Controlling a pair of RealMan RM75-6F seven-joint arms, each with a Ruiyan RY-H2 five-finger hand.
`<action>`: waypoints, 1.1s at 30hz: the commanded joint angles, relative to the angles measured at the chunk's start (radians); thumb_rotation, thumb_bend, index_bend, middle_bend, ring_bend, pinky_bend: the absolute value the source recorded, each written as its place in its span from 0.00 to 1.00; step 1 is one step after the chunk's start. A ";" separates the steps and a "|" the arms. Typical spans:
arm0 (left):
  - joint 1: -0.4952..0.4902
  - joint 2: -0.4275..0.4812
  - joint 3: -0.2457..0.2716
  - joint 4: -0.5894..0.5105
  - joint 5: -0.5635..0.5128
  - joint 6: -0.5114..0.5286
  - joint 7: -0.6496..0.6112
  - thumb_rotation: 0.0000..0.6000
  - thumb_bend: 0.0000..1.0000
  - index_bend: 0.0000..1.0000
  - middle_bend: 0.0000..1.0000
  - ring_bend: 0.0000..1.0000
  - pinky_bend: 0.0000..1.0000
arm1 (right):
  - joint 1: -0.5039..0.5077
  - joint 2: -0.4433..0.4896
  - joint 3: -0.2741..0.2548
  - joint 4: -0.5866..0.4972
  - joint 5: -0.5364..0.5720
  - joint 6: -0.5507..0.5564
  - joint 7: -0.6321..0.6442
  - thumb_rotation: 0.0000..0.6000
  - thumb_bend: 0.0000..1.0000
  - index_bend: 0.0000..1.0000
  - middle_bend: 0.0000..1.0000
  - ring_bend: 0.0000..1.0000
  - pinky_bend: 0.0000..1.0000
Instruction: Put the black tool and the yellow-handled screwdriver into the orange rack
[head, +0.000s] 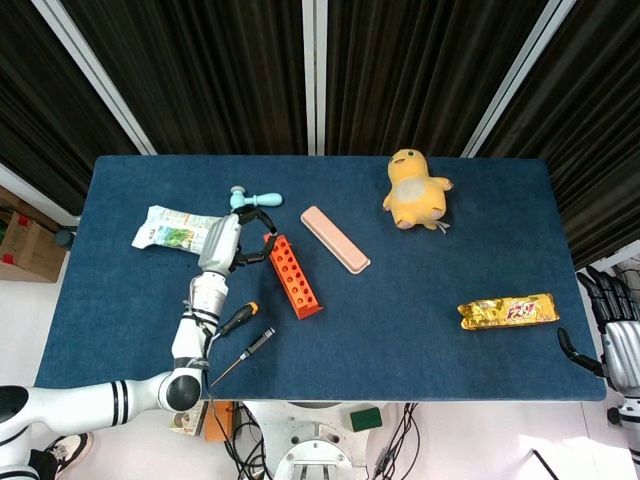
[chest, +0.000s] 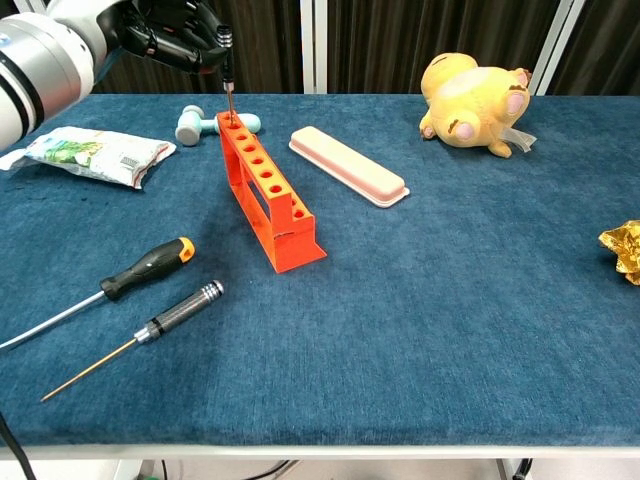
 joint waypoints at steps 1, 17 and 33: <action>-0.001 -0.002 0.001 0.006 0.001 0.001 -0.002 1.00 0.38 0.64 0.43 0.25 0.28 | -0.001 0.000 0.000 0.000 0.000 0.002 0.001 1.00 0.39 0.00 0.00 0.00 0.00; 0.006 0.007 0.044 0.031 0.004 -0.052 -0.023 1.00 0.38 0.37 0.38 0.22 0.26 | -0.002 -0.001 0.002 -0.001 0.002 0.003 -0.001 1.00 0.39 0.00 0.00 0.00 0.00; 0.066 0.077 0.106 -0.055 0.125 0.013 -0.023 1.00 0.37 0.11 0.19 0.14 0.23 | -0.003 0.000 0.003 -0.001 0.004 0.005 0.004 1.00 0.39 0.00 0.00 0.00 0.00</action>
